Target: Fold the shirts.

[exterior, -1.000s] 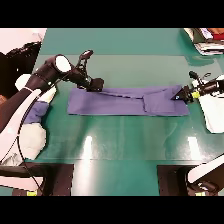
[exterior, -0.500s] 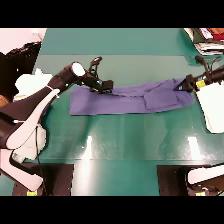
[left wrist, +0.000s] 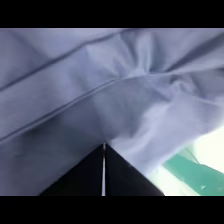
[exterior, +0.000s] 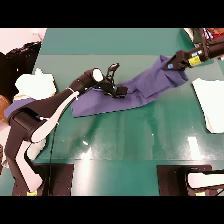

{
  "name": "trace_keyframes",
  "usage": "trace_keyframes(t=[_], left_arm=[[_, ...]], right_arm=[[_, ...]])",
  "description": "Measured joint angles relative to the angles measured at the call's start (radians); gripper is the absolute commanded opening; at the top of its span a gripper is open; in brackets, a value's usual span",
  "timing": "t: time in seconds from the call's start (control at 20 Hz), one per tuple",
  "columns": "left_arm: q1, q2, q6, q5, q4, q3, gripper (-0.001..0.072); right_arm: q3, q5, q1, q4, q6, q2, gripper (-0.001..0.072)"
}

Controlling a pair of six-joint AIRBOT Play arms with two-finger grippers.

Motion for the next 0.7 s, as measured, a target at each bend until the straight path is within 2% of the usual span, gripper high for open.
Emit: trace_keyframes(t=[0.35,0.7], left_arm=[[-0.006,-0.027,-0.005,0.014,0.005,0.018,0.0022],[0.097,0.084,-0.001,-0.104,0.100,0.034,0.0022]], right_arm=[[0.095,-0.075,0.158,0.000,0.029,0.002,0.0013],[0.106,-0.111,0.216,-0.001,0.013,-0.026,0.0013]])
